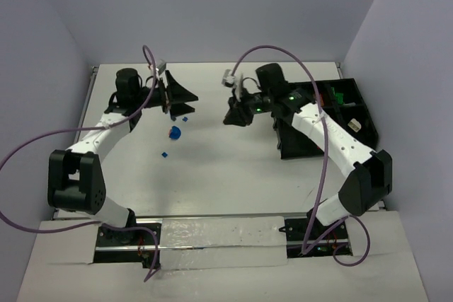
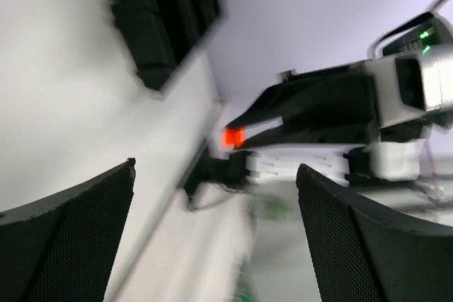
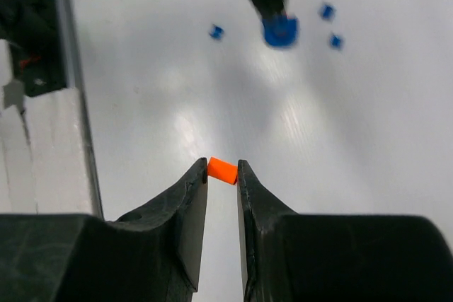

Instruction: Sort the legos into containers by color

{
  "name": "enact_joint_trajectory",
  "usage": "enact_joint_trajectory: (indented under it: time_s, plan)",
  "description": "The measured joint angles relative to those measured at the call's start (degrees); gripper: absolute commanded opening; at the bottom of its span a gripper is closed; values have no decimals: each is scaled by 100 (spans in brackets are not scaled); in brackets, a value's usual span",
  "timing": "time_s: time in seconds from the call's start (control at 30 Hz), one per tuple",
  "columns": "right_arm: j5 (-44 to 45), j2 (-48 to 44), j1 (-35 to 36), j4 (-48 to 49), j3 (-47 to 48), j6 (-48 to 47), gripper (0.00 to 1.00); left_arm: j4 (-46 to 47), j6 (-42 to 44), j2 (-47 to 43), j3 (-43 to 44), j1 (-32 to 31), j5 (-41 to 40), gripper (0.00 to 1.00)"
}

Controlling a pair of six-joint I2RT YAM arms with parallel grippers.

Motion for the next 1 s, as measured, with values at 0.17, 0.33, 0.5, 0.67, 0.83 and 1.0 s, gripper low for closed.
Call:
enact_joint_trajectory:
  time_s: [0.17,0.33,0.5,0.67,0.83,1.0]
  plan:
    - [340,-682,-1704,-313,-964,-270,0,-2258,2885,-201,1228,-163,-1679,99]
    - [881,-1214,-3681,-750,-1574,-806,0,-2998,4499,-827,1128,-336,-3281,99]
    - [1483,-832,-4655,-879,-1694,-1162,0,-3381,5442,-731,1082,-329,-4271,99]
    - [1814,-89,-4910,-864,-1599,-1215,0,-3643,5880,-552,1003,-329,-4734,99]
    - [2096,492,-4924,-767,-1356,-1211,11,-3763,6061,-380,1003,-329,-5049,99]
    - [2377,783,-4924,-572,-1203,-1175,47,-3814,6120,-258,907,-315,-5281,97]
